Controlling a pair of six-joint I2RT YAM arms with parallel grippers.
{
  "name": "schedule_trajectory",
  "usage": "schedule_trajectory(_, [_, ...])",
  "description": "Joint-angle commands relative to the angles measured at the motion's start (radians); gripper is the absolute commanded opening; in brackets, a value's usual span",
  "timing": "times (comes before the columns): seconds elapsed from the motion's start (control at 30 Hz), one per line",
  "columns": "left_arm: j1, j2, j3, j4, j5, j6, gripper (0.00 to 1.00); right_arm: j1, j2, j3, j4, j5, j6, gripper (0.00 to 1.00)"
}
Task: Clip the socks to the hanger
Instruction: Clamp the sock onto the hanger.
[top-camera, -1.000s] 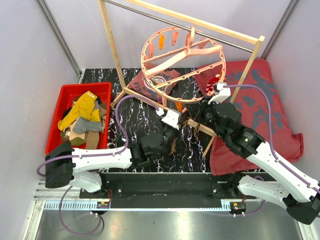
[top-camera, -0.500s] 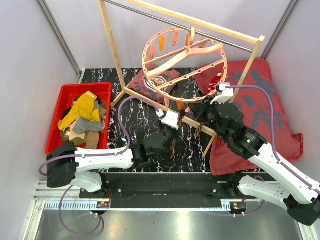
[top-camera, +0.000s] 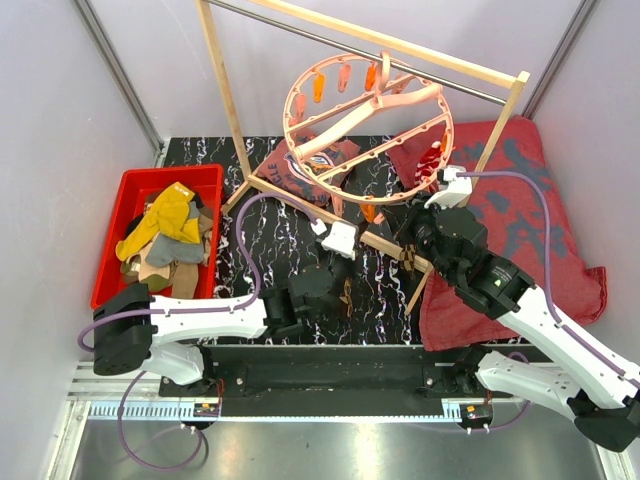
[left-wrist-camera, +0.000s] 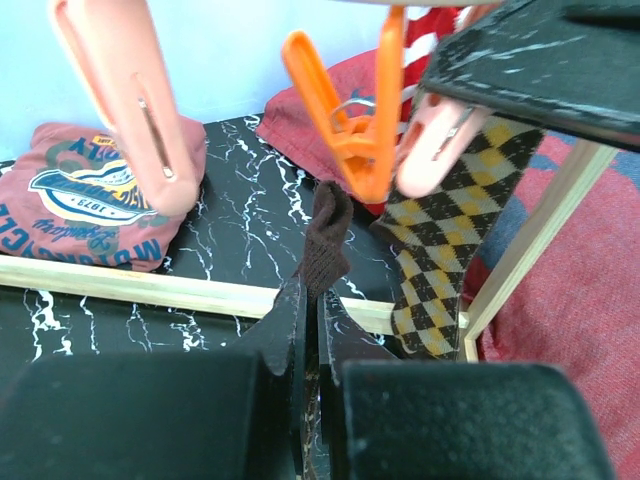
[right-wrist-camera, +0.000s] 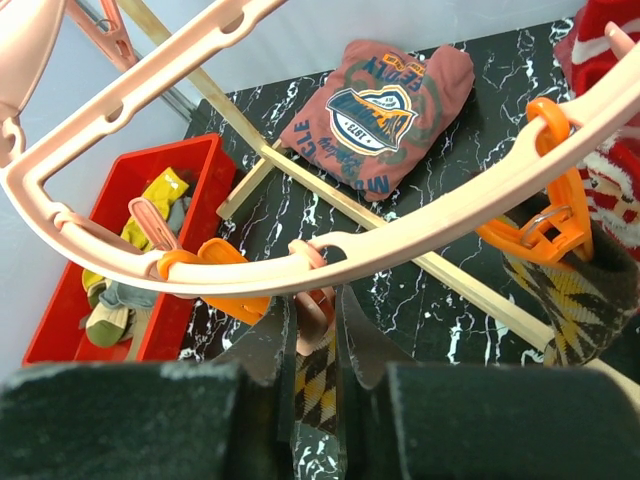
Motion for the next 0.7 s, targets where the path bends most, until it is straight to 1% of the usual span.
schedule_trajectory(0.0, [-0.017,0.008,0.043,0.086,0.013,-0.002,0.00,0.006,0.013,0.022,0.033,0.056,0.056,0.00])
schedule_trajectory(0.2, [-0.029,0.011,0.046,0.103,0.022,0.010,0.00,0.007,0.015,0.013,0.047,0.055,0.067,0.00])
schedule_trajectory(0.67, [-0.038,-0.001,0.055,0.126,-0.006,0.038,0.00,0.006,0.018,-0.007,0.043,0.071,0.065,0.00])
